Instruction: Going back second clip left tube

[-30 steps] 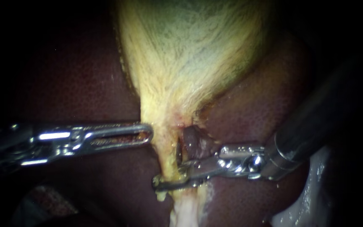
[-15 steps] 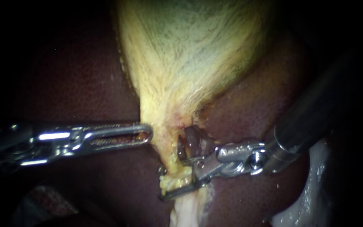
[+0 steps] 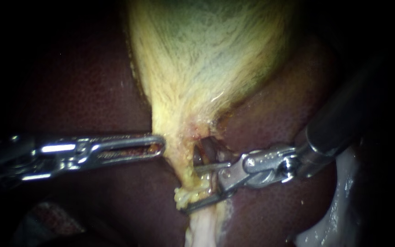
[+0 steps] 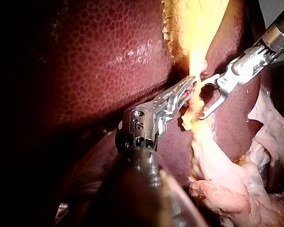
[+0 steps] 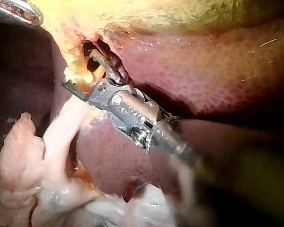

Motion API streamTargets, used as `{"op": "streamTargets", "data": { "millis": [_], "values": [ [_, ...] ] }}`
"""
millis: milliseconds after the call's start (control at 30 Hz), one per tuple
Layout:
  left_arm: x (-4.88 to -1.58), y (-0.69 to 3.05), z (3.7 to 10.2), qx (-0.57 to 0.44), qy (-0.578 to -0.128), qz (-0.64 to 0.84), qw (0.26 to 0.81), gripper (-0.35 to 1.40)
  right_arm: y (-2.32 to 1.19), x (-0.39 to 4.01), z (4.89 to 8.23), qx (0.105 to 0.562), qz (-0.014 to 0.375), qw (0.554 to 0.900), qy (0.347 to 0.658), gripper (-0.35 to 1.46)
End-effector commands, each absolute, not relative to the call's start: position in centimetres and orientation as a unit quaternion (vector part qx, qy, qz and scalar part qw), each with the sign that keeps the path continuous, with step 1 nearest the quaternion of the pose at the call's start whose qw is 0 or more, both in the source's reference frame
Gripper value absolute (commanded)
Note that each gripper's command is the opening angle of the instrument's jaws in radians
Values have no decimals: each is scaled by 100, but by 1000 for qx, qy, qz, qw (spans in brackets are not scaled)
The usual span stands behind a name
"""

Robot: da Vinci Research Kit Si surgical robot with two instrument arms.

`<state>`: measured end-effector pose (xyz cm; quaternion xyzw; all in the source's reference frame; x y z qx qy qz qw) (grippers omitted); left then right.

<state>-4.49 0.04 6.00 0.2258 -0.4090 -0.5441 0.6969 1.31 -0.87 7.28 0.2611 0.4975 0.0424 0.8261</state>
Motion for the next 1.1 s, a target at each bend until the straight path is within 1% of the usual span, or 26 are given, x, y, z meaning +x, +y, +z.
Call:
{"op": "streamTargets", "data": {
  "millis": [33,267,467,667,800,933,1100],
  "values": [
    [-448,3,600,226,-409,-544,697,-35,-85,124,723,259,43,827,498,60],
    [-448,4,601,226,-409,-543,697,-35,-73,84,702,256,48,827,498,60],
    [-447,7,605,226,-409,-543,697,-35,-65,59,685,255,31,826,502,60],
    [-448,8,607,226,-409,-544,697,-35,-57,39,664,248,8,825,508,60],
    [-449,9,609,226,-409,-544,697,-35,-50,30,652,246,0,824,511,60],
    [-450,11,613,224,-409,-545,697,-35,-44,23,644,243,-9,823,513,60],
    [-456,10,621,222,-409,-545,697,-35,-43,19,643,244,-9,823,513,60]
  ]
}}
